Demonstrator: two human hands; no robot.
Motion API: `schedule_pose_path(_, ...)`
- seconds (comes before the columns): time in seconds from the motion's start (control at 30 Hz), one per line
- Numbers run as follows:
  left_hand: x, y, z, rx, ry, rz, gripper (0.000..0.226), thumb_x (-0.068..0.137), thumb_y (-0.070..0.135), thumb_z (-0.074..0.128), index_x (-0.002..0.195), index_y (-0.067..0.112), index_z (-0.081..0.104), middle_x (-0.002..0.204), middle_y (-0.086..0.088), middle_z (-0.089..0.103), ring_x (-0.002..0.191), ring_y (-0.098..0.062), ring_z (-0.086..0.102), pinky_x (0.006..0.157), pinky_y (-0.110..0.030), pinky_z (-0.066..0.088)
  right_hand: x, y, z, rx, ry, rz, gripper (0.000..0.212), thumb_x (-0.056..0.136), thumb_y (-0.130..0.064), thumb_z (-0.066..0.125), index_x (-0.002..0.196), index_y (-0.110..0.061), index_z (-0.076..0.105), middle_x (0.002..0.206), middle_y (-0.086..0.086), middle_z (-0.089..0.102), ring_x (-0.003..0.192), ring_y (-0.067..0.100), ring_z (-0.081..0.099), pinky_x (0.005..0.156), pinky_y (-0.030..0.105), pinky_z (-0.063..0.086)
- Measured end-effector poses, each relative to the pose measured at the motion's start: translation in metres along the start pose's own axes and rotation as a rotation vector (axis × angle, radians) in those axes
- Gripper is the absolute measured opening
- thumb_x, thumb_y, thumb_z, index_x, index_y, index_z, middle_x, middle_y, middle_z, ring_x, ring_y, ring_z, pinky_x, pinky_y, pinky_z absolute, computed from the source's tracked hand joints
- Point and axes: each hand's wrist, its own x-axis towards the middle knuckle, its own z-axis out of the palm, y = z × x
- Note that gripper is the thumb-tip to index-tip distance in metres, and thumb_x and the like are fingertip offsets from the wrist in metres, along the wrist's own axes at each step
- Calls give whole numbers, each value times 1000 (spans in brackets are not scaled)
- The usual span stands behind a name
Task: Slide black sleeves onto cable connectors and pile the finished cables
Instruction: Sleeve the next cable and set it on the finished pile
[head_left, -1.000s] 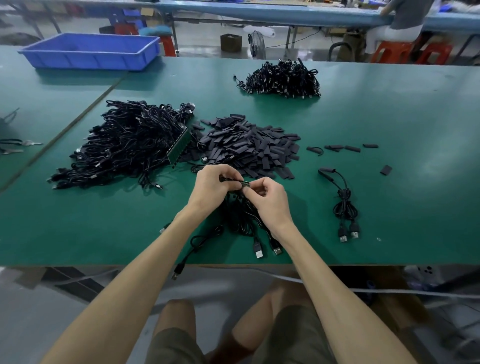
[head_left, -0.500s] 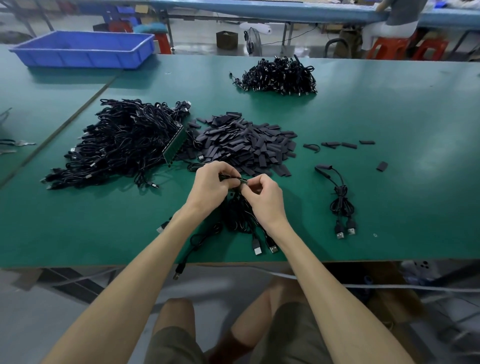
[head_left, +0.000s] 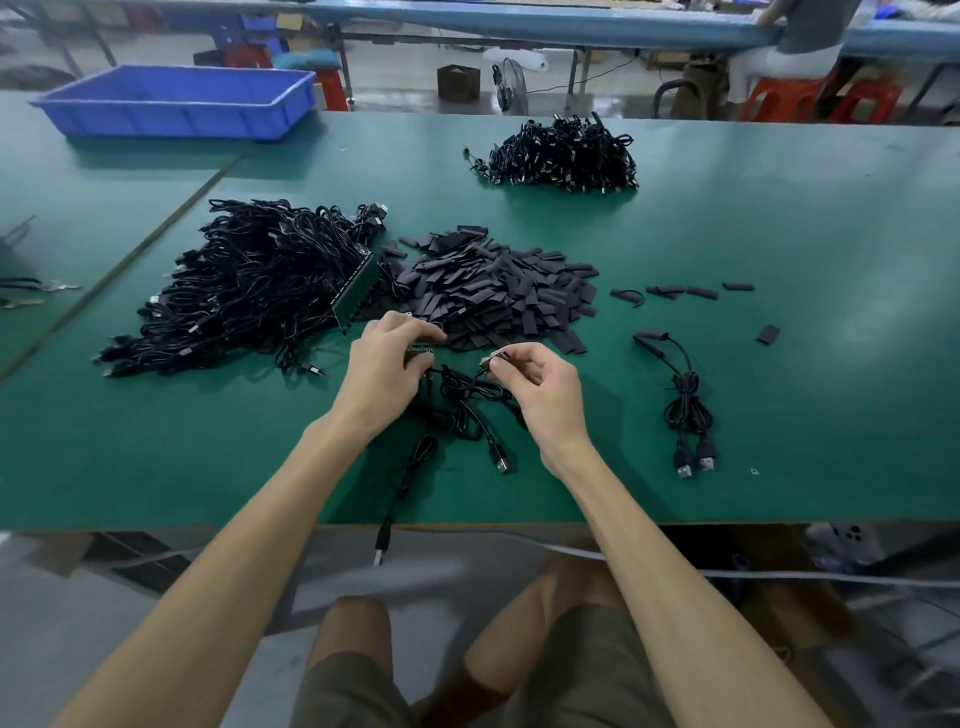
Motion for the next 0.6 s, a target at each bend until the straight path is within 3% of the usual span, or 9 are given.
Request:
schedule_pose_path(0.07, 0, 3, 0, 72, -33, 116, 19, 100, 17, 63, 113, 26, 74, 127, 9, 60, 127, -16, 44, 112, -38, 21, 0, 0, -1, 4, 16, 0, 6, 94, -11, 74, 94, -17, 74, 94, 3, 79, 95, 19, 75, 95, 40, 60)
schedule_pose_path(0.13, 2, 1, -3, 81, -121, 145, 19, 101, 17, 60, 107, 26, 77, 127, 14, 61, 128, -14, 43, 110, -35, 17, 0, 1, -1, 20, 28, 7, 4, 95, -13, 73, 94, -17, 74, 94, 3, 79, 95, 19, 75, 93, 40, 60)
schedule_pose_path(0.23, 6, -6, -7, 162, -261, 133, 17, 100, 15, 61, 109, 21, 75, 135, 13, 59, 132, -17, 42, 107, -32, 16, 1, 2, -2, 42, 34, 13, 3, 95, -13, 74, 95, -16, 74, 95, 3, 79, 95, 19, 75, 93, 37, 60)
schedule_pose_path(0.3, 6, -9, -7, 143, -225, 143, 11, 97, 14, 66, 103, 17, 76, 131, 10, 62, 125, -18, 48, 109, -30, 26, 1, 1, -2, 53, 25, 15, 3, 94, -13, 75, 94, -16, 74, 95, 3, 79, 95, 18, 75, 92, 33, 59)
schedule_pose_path(0.4, 1, 0, -5, -145, -76, 53, 14, 88, -5, 71, 87, 8, 76, 111, 4, 69, 102, -6, 62, 89, -9, 44, 1, 0, -3, 74, 6, 38, 7, 90, -13, 80, 90, -18, 76, 90, 0, 80, 88, 11, 75, 77, 19, 57)
schedule_pose_path(0.47, -2, 3, -2, -345, -13, -57, 24, 85, -16, 67, 83, 7, 75, 104, 0, 73, 91, -2, 67, 84, -15, 54, 1, 0, -4, 32, -13, 40, 9, 86, -14, 83, 85, -18, 76, 84, -3, 79, 80, 6, 73, 67, 14, 54)
schedule_pose_path(0.53, -3, 5, -1, -523, 26, -162, 21, 88, -16, 64, 86, 3, 73, 107, -8, 75, 96, -13, 70, 88, -23, 57, 1, 0, -3, -32, -61, 24, 9, 85, -10, 84, 84, -16, 76, 80, -4, 78, 78, 7, 72, 73, 20, 57)
schedule_pose_path(0.6, -2, 6, -2, -641, 67, -231, 14, 91, -11, 64, 94, -2, 74, 108, -10, 75, 97, -12, 70, 86, -21, 56, 1, 1, -1, -65, -104, 20, 9, 85, -6, 83, 86, -13, 76, 80, -4, 77, 78, 7, 72, 78, 24, 58)
